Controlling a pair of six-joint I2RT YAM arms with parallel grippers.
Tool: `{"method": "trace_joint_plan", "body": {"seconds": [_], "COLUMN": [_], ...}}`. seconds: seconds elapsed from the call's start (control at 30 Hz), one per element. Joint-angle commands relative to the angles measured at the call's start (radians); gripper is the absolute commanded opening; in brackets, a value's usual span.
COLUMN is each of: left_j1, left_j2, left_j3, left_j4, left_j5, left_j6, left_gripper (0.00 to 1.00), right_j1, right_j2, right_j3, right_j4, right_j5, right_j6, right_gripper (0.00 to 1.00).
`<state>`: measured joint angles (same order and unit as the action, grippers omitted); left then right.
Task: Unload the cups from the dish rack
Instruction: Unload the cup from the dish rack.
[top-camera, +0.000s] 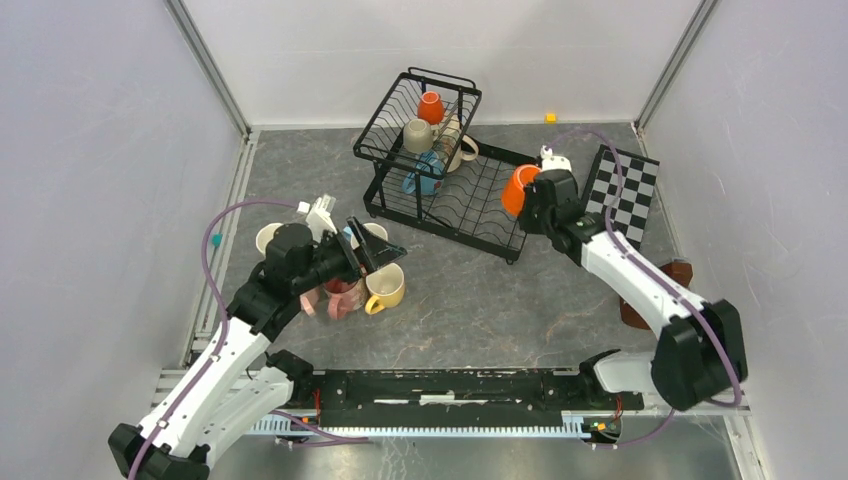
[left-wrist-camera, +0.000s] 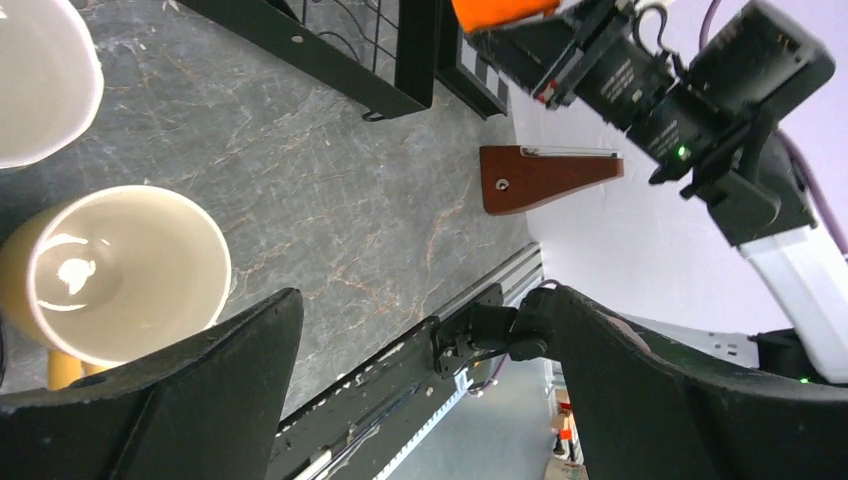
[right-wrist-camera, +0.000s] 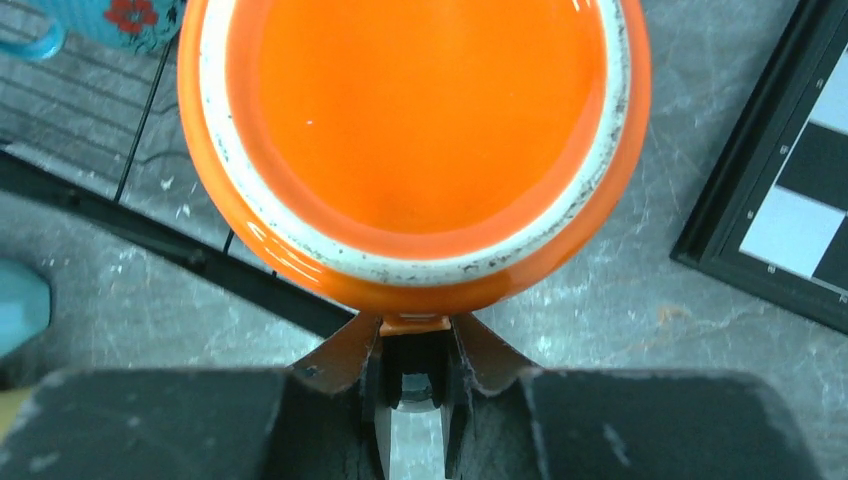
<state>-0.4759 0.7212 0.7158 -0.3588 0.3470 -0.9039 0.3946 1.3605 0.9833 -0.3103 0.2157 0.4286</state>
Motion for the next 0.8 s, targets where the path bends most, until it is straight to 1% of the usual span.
{"method": "trace_joint_plan", "body": {"seconds": [0.0,0.17,0.3,0.33,0.47,0.67,0.77], "left_j1": [-0.011,-0.05,-0.097,-0.113,-0.149,-0.152,-0.152], "left_j2": [-0.003,0.031,0.082,0.098,0.151,0.188,0.206], "left_j3": [-0.032,-0.073,-0.097,-0.097,-0.107,-0.142,-0.152], "left_j4": [0.166,0.255,0.351,0.355,0.462,0.605,0.682], "left_j5": [0.017,-0.009,-0.039,-0.049,-0.078,-0.076,-0.065], "left_j6": [-0.1,-0.148,-0.183,-0.186,-0.216,-0.267,-0.296], "left_gripper": [1.0,1.0,1.0,1.0,1.0,1.0,1.0], "right_j1": [0.017,0.054,0.102,0.117,0.167,0.19,0.203], "right_j2": [-0.148,-0.275,-0.332,-0.343,-0.381,-0.401,-0.4], "right_j3": [-0.059,-0.154,-0.202,-0.213,-0.237,-0.258,-0.278], "right_j4": [0.057,0.072,0.109,0.126,0.199,0.301,0.387], "right_j5": [-0.066,-0.15,-0.248,-0.271,-0.37,-0.514,-0.577], "right_j6": [0.018,0.048,0.086,0.102,0.158,0.242,0.295], "right_gripper": [0.0,0.0,0.0,0.0,0.0,0.0,0.0]}}
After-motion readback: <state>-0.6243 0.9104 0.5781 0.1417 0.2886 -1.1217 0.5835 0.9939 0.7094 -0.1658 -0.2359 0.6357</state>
